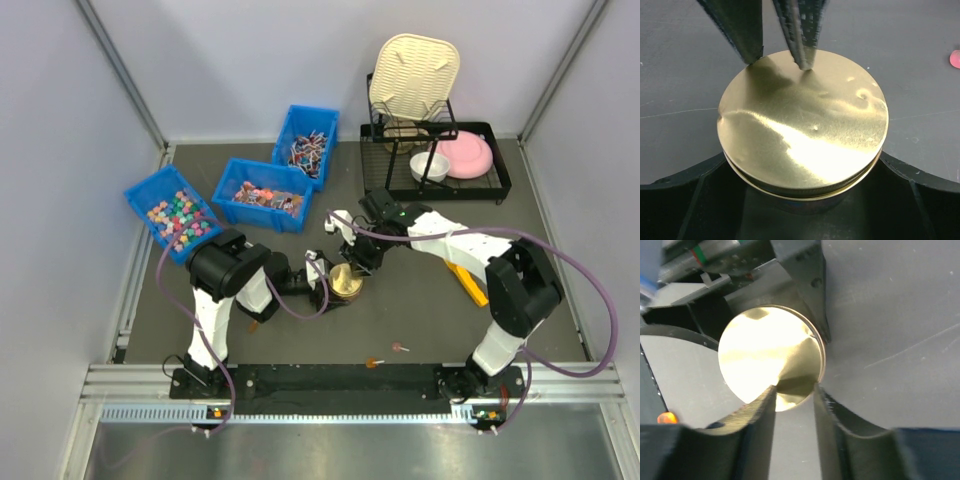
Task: Pack the candies
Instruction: Screw the bottle lid onto the packing bottle.
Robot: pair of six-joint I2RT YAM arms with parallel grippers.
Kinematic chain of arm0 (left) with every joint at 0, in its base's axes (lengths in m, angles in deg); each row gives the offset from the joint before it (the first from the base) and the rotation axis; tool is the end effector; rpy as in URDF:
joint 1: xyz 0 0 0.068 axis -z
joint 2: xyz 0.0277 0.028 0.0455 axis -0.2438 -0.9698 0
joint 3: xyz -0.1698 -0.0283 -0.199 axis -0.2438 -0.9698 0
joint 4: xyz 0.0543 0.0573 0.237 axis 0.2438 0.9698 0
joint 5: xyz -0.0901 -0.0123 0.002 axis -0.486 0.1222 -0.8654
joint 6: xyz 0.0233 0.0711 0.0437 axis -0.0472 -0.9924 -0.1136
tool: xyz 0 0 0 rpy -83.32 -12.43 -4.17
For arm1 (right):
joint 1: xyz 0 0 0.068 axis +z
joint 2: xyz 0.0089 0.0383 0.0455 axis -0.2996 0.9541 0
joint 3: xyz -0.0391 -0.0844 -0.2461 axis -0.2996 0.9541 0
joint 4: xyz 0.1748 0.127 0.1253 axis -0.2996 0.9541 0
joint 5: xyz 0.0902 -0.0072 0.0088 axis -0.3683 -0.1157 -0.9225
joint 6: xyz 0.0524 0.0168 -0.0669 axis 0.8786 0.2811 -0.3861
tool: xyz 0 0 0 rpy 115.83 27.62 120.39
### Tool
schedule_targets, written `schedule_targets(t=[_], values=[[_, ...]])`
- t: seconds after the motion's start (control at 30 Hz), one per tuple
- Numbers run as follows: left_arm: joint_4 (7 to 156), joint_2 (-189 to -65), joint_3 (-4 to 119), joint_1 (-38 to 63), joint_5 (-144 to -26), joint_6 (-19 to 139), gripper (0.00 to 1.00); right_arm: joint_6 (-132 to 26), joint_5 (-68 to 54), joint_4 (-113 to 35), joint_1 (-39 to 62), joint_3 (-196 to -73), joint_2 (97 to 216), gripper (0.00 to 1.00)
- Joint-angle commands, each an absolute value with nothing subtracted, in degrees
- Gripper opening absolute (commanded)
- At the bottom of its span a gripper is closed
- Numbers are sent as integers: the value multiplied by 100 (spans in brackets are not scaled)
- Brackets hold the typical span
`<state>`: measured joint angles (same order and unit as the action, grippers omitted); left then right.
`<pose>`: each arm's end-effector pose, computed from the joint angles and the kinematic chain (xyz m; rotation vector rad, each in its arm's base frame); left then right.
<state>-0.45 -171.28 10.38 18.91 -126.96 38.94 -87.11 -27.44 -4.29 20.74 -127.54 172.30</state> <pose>0.2262 -0.2171 0.0751 1.2166 1.3375 -1.0601 0.2506 0.2422 0.1840 -1.5583 2.1327 0.7069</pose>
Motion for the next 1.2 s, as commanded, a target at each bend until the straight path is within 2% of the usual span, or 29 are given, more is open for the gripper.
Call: schedule_targets(t=[0.0, 0.03, 0.23, 0.57, 0.87, 1.03, 1.17], values=[[-1363, -17394, 1039, 1788, -12462, 3901, 69, -8863, -3065, -218, 2010, -12588, 17047, 31], [-1363, -17386, 1039, 1788, -12471, 3901, 69, -8880, -3074, -192, 2018, -12570, 17047, 26], [-1372, -17386, 1039, 1788, -12462, 3910, 69, -8898, -3065, -77, 2018, -12456, 17029, 19], [-1363, -17394, 1048, 1780, -12453, 3910, 69, -8916, -3074, 222, 2045, -12341, 16713, 16], [-1363, -17412, 1057, 1780, -12445, 3927, 68, -8863, -2845, 239, 2036, -13324, 16844, 30], [-1363, -17412, 1074, 1779, -12462, 3928, 68, -8845, -2951, 222, 2071, -13922, 17371, 43], [-1363, -17421, 1074, 1779, -12454, 3928, 68, -8828, -3056, 230, 2098, -14213, 17793, 45]])
